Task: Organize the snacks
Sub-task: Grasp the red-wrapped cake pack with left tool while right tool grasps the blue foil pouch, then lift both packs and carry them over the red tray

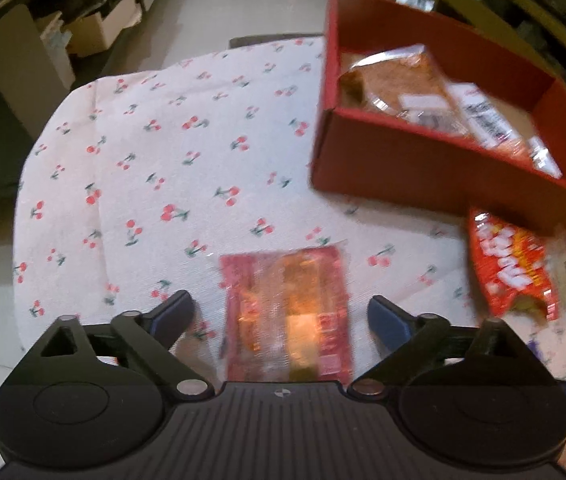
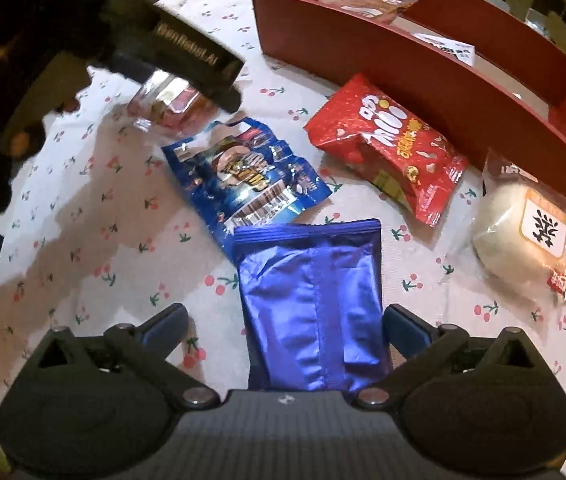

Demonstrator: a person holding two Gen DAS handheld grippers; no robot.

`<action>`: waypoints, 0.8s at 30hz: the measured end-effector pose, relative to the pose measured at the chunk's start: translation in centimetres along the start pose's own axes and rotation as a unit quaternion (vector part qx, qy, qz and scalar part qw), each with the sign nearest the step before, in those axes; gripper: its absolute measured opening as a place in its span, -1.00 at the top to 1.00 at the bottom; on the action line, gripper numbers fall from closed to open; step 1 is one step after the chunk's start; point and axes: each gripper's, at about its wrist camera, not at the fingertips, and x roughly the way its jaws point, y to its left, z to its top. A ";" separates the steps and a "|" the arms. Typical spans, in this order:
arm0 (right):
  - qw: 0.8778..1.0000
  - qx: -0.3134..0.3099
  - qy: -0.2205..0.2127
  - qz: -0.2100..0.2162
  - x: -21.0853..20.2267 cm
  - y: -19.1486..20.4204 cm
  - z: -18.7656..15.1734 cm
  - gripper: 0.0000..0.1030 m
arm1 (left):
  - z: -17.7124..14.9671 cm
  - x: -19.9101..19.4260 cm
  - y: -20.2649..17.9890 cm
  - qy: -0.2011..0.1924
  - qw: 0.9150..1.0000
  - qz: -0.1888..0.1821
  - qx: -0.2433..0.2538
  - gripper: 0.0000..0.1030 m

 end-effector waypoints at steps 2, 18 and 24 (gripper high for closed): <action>1.000 -0.005 -0.003 -0.011 -0.2 0.4 -0.1 -1.00 | -0.3 0.0 0.0 -0.001 1.000 0.011 0.005 -0.89; 0.997 0.048 -0.063 -0.014 -4.5 0.3 -1.4 -0.43 | -2.5 -2.6 -0.7 -0.017 0.999 -0.027 0.000 -0.23; 0.995 0.066 -0.079 -0.018 -5.2 -0.3 -1.2 -0.43 | -3.4 -3.7 -0.4 -0.022 0.999 -0.039 -0.005 -0.22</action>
